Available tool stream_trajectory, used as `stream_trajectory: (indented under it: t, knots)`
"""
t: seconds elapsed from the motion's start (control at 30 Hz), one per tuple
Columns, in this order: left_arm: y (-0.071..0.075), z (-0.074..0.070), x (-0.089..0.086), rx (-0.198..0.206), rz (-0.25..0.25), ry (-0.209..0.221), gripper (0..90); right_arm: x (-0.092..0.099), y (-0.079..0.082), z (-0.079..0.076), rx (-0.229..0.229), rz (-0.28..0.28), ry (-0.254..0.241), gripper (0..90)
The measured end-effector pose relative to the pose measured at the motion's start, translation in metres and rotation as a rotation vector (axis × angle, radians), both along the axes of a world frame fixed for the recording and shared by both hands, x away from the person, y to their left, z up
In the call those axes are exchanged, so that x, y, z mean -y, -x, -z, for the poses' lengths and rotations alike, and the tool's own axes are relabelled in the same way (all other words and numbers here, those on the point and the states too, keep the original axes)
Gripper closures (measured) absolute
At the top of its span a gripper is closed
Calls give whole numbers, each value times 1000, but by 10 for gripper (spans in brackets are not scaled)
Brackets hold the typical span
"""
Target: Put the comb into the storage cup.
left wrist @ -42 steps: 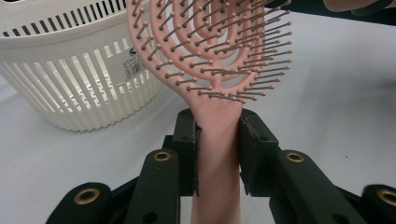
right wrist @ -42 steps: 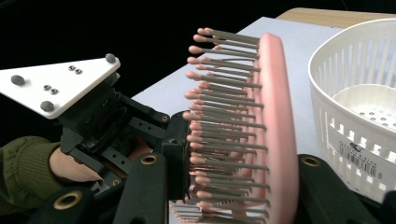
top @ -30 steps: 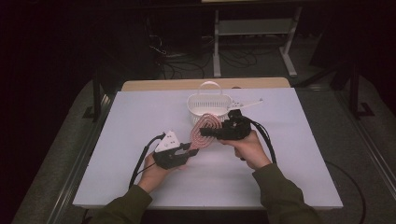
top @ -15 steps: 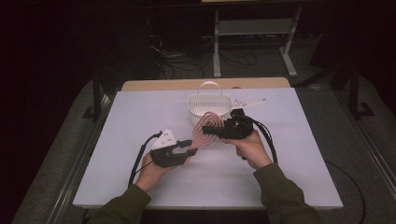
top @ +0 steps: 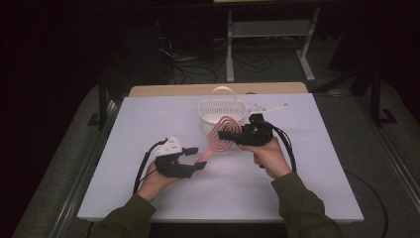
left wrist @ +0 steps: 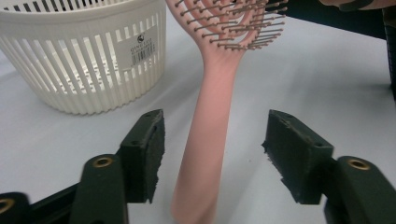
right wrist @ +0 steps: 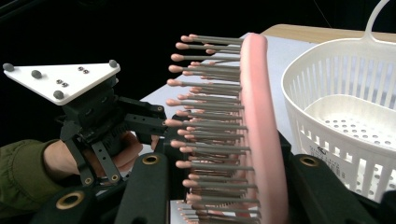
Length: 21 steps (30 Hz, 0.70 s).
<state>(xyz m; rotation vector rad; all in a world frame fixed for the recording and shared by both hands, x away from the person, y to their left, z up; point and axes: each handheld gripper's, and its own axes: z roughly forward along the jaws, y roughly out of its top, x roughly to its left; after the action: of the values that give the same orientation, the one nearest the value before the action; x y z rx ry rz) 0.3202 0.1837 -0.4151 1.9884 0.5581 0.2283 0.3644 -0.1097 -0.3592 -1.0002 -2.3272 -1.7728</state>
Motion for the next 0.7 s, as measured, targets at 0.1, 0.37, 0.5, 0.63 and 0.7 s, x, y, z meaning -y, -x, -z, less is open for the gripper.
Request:
stream_trajectory:
  t: [0.1,0.37,0.5,0.63,0.7]
  knots:
    - [-1,0,-3,-8,4,8,319,0,0,0,1,1,0,627]
    - [-3,1,-10,-30,2,-24,177,2,-1,-1,3,7,0,627]
    - [-4,3,-14,-44,4,-47,125,4,-1,-1,5,10,-1,627]
    - [-3,4,-18,-51,5,-65,63,4,-1,-2,8,13,-1,627]
    - [-3,4,-20,-54,13,-65,20,5,-1,-2,7,15,-2,627]
